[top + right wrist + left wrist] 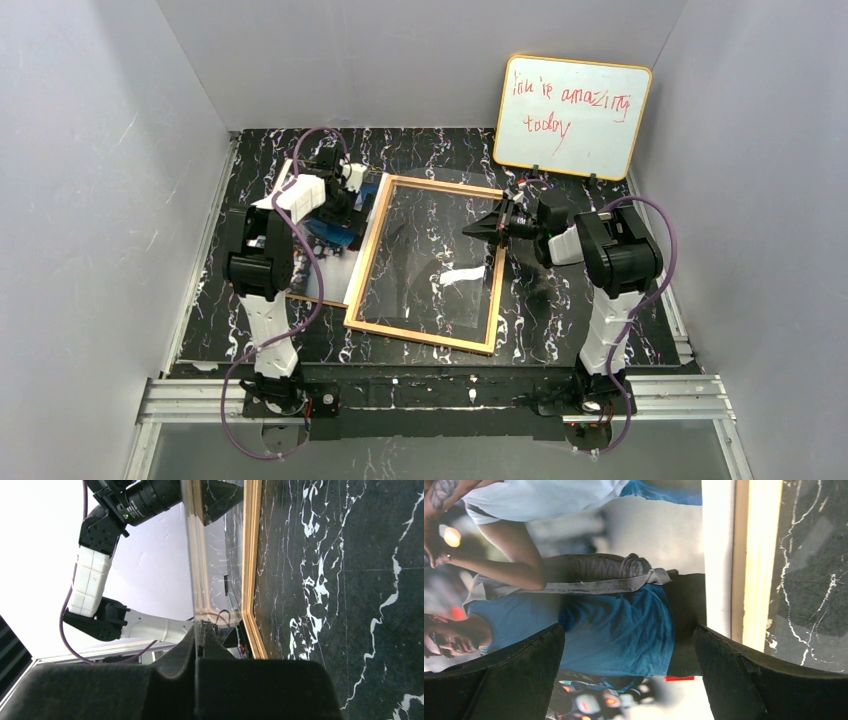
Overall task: Put the photo into the frame
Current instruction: Place the photo frame item in the photo frame.
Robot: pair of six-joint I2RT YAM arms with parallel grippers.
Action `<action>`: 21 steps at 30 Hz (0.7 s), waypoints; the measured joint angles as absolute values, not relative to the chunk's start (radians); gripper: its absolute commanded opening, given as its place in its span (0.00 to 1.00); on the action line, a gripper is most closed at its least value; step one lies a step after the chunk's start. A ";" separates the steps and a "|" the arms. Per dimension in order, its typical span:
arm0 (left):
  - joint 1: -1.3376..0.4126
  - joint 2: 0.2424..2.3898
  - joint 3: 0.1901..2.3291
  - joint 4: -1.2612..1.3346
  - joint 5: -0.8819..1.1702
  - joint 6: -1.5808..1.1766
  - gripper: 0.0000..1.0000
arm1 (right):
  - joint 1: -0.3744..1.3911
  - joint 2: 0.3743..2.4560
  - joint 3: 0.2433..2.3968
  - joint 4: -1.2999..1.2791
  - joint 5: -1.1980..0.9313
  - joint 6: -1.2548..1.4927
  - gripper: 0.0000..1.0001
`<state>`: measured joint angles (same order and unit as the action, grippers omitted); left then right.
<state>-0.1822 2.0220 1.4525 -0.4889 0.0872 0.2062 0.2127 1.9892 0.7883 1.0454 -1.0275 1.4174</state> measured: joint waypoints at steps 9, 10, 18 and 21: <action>-0.208 2.016 1.441 -0.474 0.088 0.208 0.98 | 0.231 1.990 0.786 1.000 -0.994 1.383 0.01; -0.208 2.016 1.440 -0.474 0.088 0.209 0.98 | 0.231 1.989 0.786 0.976 -0.990 1.368 0.01; -0.208 2.014 1.437 -0.470 0.088 0.209 0.98 | 0.224 1.949 0.822 0.698 -0.952 1.204 0.01; -0.208 2.014 1.437 -0.470 0.088 0.209 0.98 | 0.216 1.929 0.854 0.591 -0.942 1.139 0.04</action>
